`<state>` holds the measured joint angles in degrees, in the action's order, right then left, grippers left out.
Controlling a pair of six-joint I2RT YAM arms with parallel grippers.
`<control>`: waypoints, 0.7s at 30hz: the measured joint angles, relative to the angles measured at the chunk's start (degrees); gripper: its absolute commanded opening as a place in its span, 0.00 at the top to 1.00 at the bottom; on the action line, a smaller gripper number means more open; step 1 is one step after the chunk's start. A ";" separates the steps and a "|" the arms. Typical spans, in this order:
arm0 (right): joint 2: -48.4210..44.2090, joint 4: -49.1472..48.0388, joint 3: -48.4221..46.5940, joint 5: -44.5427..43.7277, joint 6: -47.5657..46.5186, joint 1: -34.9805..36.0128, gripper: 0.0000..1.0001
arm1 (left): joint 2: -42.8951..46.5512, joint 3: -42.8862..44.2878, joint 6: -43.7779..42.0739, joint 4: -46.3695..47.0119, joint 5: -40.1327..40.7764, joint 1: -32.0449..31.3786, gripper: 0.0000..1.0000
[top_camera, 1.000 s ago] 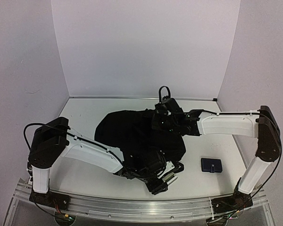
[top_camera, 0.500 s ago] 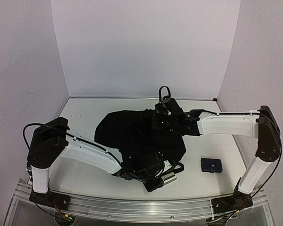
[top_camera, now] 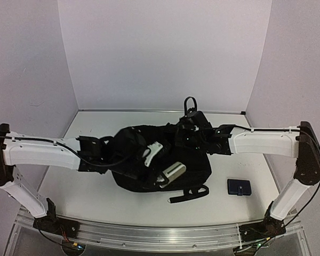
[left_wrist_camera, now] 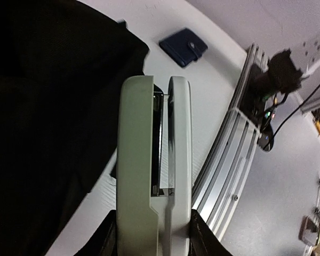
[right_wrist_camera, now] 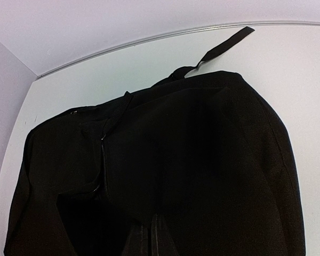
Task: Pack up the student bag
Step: Pick up the stationery from the center of the board, then place the stationery in the student bag.
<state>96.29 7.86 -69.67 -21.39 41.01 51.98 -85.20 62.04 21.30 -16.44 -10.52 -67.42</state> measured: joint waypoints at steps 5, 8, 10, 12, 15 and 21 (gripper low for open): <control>-0.59 0.18 0.48 0.01 -0.07 -0.18 1.00 | 5.82 0.61 1.31 -6.00 -3.16 8.84 0.84; -0.76 0.21 0.60 0.15 -0.27 -0.21 1.00 | 5.62 2.05 1.26 -9.69 -5.44 14.47 0.84; -0.82 0.22 0.61 0.39 -0.45 -0.21 1.00 | 4.09 4.01 1.25 -11.75 -6.73 17.51 0.84; -0.85 0.22 0.61 0.62 -0.66 -0.21 1.00 | 1.56 7.07 1.26 -13.23 -7.75 19.68 0.84; -0.85 0.23 0.61 0.91 -1.00 -0.21 1.00 | -3.24 12.85 1.23 -14.62 -9.54 20.30 0.84; -0.96 0.23 0.61 1.19 -1.70 -0.26 1.00 | -11.05 21.60 0.79 -17.13 -11.79 19.95 0.85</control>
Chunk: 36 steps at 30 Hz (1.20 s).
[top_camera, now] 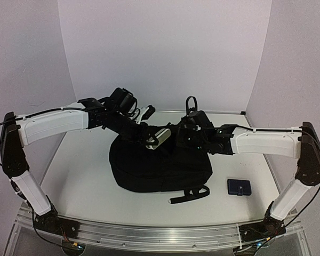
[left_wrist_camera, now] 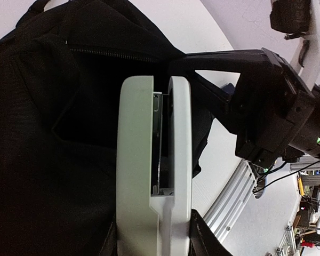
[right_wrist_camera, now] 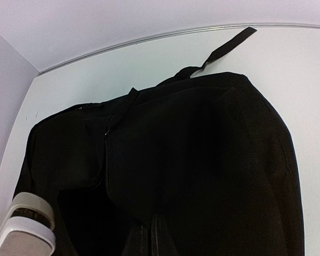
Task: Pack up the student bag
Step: Place the stationery in the student bag.
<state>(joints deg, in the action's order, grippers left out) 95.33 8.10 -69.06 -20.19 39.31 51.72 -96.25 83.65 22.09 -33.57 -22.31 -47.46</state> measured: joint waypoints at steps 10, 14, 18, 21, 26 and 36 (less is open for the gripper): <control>-0.09 -0.33 -0.02 0.81 -0.46 -0.04 1.00 | -8.94 5.59 -0.18 -5.08 -1.86 0.00 0.85; -0.09 -0.36 -0.04 1.98 -0.93 -0.07 1.00 | -11.55 8.45 0.11 -5.17 -2.25 0.34 0.87; -0.09 -0.57 -0.04 3.19 -0.97 -0.08 1.00 | -14.15 9.59 1.32 -1.34 -2.67 1.06 0.86; -0.09 -0.86 -0.04 3.89 -0.87 -0.14 1.00 | -16.59 10.88 2.49 2.06 -2.93 1.76 0.87; -0.07 -1.43 -0.04 5.16 -0.45 -0.39 1.00 | -21.59 14.00 4.40 8.48 -3.54 2.47 0.83; 1.18 -2.69 -0.04 5.93 -0.13 -0.70 1.00 | -27.87 16.51 6.49 15.52 -5.85 2.58 0.55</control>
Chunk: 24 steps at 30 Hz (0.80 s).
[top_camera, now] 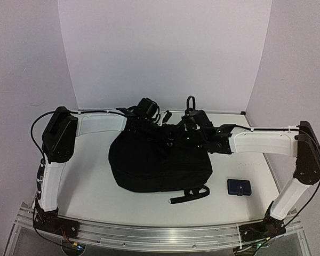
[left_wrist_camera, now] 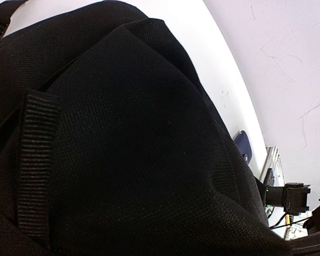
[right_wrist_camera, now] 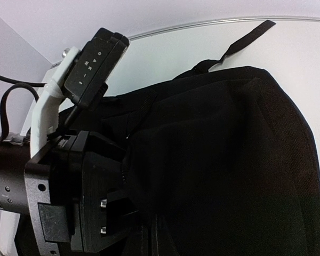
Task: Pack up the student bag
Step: Place the stationery in the student bag.
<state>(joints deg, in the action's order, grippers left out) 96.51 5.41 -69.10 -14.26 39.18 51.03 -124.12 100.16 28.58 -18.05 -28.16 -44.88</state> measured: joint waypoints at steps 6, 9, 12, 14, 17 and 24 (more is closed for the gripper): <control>0.17 -0.44 -0.02 -1.13 0.30 0.00 1.00 | 0.78 -1.42 -0.65 2.02 -0.47 0.00 0.33; 0.17 -0.39 -0.02 -1.53 0.33 0.10 1.00 | 4.44 -5.76 -1.51 2.64 0.65 -0.02 0.31; 0.15 -0.20 -0.02 -1.90 0.33 0.15 0.93 | 10.14 -10.79 -1.96 3.00 2.37 0.12 0.29; 0.13 0.02 -0.02 -2.16 0.33 0.15 0.71 | 14.89 -14.16 -2.05 2.35 3.35 0.17 0.26; -0.52 0.90 -0.04 -3.07 0.30 0.15 0.41 | 22.81 -18.77 -2.38 0.77 5.34 0.17 0.22; -6.89 7.23 0.14 -5.20 1.21 -1.79 0.11 | 35.51 -25.31 -2.49 -2.89 11.47 0.84 0.17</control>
<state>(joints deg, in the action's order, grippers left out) 89.62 12.64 -68.96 -19.46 40.39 49.23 -88.61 74.85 26.09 -20.94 -16.69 -44.05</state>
